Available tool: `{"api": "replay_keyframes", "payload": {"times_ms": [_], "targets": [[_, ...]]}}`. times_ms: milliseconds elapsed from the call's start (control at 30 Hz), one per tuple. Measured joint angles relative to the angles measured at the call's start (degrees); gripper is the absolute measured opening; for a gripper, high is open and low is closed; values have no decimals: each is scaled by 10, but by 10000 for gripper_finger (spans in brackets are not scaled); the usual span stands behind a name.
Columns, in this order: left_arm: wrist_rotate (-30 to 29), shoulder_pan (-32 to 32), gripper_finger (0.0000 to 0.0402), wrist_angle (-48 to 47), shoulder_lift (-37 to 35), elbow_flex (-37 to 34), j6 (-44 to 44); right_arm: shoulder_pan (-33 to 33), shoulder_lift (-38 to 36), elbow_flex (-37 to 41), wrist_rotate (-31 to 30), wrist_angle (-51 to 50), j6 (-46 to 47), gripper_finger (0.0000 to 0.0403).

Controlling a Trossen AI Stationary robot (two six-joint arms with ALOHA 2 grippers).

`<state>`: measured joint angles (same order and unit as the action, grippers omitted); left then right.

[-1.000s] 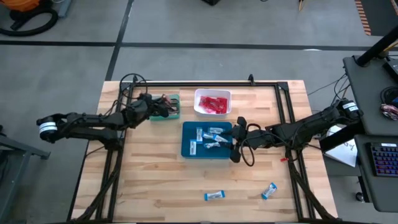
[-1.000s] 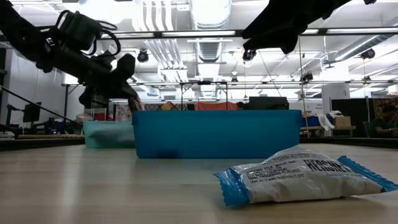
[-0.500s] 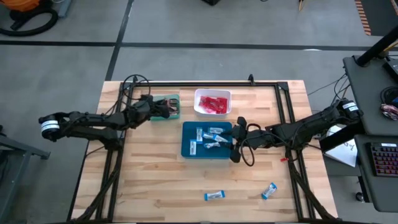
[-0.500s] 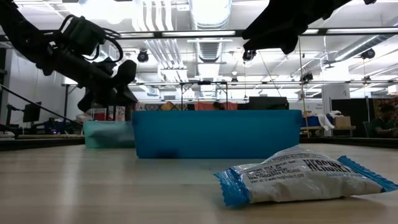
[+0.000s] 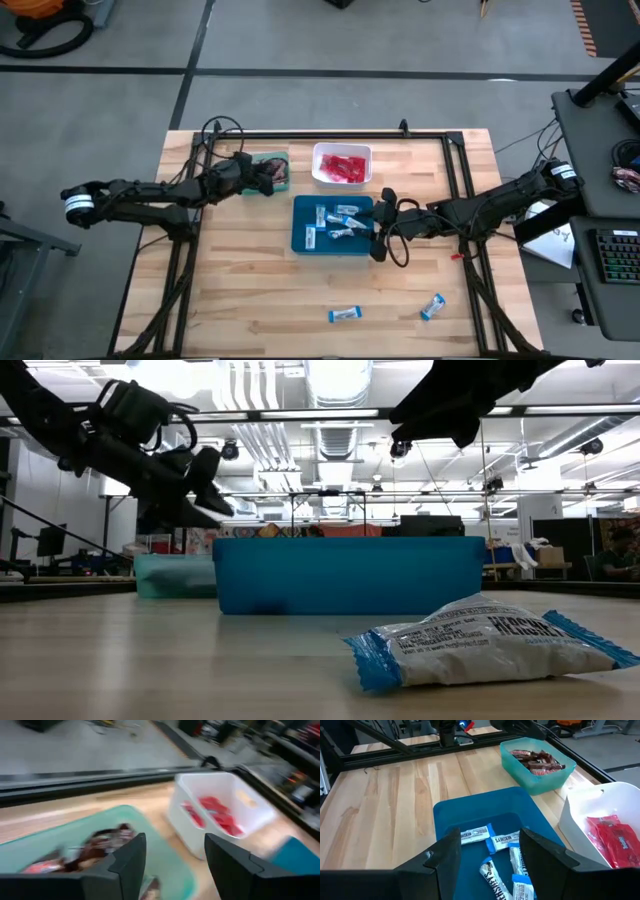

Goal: Sort candy

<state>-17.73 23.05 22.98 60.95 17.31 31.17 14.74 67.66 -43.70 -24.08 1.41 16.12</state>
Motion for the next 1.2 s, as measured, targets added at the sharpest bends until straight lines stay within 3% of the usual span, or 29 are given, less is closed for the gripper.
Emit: {"api": "replay_keyframes", "payload": {"times_ms": [167, 267, 400, 567, 733, 1000, 1200], "targets": [[77, -13, 183, 0, -7, 22, -25, 0, 0, 0, 0, -7, 30, 192], [83, -41, 178, -1, -11, 37, -50, 0, 0, 0, 6, -20, 85, 192], [81, -95, 169, -6, -11, 69, -107, 0, 0, 0, 61, -31, 161, 192], [27, -168, 157, -63, -11, 122, -170, 6, 0, 0, 164, -31, 228, 192], [-53, -225, 153, -173, -11, 181, -203, 49, 0, 0, 186, -63, 276, 192], [-103, -258, 153, -210, -11, 201, -217, 126, 0, 0, 196, -270, 556, 192], [-103, -259, 153, -206, -11, 185, -215, 202, 0, 0, 328, -376, 778, 192]]}}
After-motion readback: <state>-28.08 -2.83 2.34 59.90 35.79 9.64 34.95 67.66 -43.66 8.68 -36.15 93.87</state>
